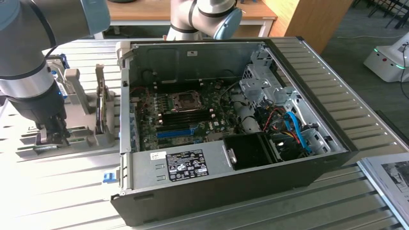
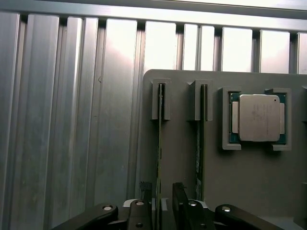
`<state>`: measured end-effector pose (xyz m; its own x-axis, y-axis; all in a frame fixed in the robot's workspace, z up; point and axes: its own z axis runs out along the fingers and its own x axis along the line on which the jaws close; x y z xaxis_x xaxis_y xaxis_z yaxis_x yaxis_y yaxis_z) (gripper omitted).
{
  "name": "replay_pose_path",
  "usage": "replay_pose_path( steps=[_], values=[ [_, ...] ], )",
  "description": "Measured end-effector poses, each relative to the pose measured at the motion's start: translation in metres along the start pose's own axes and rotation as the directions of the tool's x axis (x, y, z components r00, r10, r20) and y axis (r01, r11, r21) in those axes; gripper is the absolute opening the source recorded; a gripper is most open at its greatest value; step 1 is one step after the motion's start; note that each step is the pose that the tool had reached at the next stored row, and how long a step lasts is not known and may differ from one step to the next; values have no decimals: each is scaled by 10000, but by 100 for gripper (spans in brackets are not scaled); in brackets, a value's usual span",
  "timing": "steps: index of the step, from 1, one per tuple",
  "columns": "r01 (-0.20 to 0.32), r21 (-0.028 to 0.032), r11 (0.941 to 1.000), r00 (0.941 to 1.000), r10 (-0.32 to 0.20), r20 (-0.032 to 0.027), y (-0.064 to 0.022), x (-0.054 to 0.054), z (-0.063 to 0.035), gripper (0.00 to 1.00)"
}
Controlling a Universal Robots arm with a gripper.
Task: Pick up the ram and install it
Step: 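Pick up the ram and move it above insertion slot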
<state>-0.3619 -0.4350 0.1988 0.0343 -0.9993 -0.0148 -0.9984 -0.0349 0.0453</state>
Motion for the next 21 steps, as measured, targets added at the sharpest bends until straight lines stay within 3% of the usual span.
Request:
replay_pose_path(
  steps=[13,16,17,21],
  values=[
    [0,1,10000,10000,0,0,17,-1,1,31],
    [0,0,10000,10000,0,0,17,-1,1,30],
    [0,0,10000,10000,0,0,17,-1,1,23],
    [1,0,10000,10000,-1,0,17,-1,1,23]
  ],
)
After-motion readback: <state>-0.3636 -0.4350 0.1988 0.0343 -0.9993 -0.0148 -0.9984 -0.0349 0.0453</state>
